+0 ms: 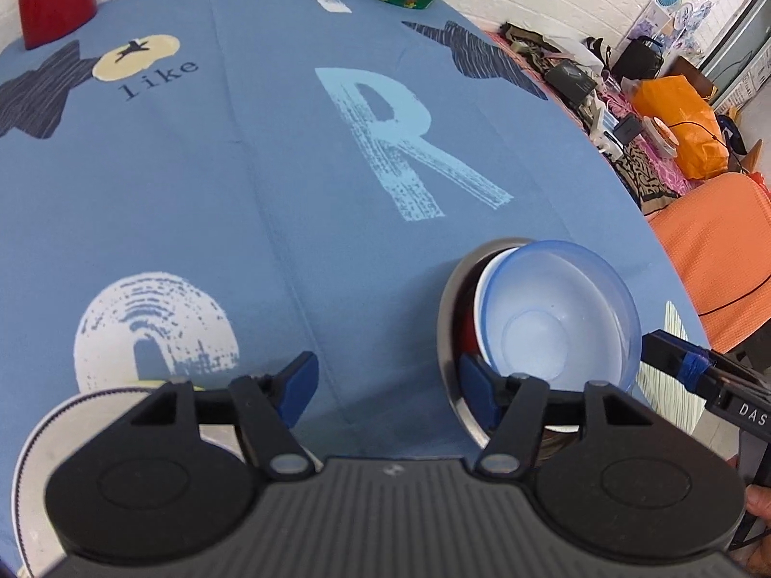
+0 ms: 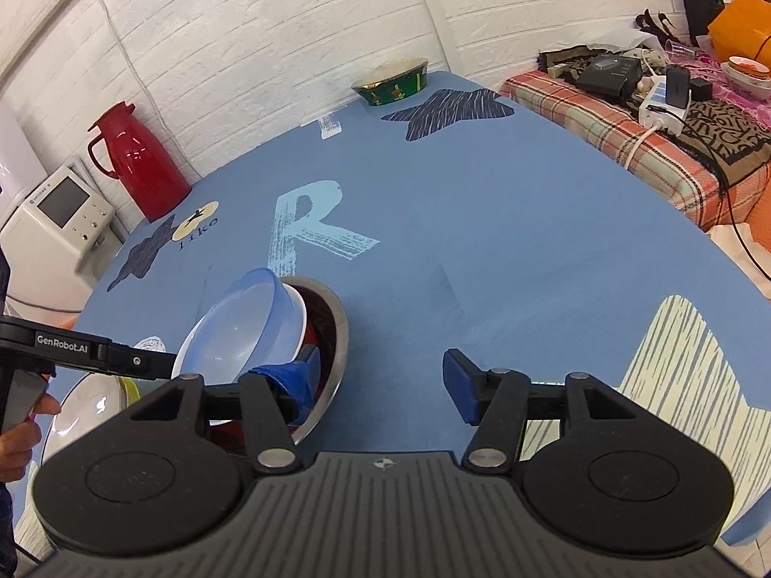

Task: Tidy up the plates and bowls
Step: 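Grasp the steel bowl rim with both tools, holding the nested bowls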

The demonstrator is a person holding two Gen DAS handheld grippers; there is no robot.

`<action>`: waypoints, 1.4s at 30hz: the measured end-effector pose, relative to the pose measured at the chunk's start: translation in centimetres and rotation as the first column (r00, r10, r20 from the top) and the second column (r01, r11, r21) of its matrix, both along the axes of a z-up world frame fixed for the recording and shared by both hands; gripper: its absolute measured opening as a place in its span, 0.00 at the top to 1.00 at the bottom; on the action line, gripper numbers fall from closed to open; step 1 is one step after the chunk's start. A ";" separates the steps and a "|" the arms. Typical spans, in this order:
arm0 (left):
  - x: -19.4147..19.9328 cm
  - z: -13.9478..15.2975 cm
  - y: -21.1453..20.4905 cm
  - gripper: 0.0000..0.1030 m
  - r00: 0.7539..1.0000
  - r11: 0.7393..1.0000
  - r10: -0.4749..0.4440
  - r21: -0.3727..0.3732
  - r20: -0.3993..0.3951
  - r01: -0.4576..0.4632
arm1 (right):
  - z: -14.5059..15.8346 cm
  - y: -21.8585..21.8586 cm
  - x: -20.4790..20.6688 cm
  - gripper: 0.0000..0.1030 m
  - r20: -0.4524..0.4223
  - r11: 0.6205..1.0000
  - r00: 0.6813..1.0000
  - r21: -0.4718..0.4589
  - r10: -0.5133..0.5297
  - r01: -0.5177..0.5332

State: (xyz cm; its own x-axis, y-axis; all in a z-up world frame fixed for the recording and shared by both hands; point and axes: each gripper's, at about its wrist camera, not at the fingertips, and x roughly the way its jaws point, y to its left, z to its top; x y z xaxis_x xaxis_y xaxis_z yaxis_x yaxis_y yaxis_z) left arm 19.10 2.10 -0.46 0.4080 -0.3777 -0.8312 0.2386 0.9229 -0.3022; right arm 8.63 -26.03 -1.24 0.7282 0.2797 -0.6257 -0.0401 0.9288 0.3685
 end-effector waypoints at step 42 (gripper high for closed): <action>-0.3 -1.6 -1.4 0.30 0.999 0.999 -0.006 0.045 0.038 0.004 | -1.9 3.2 2.5 0.45 -0.048 0.968 0.999 -0.250 0.019 -0.030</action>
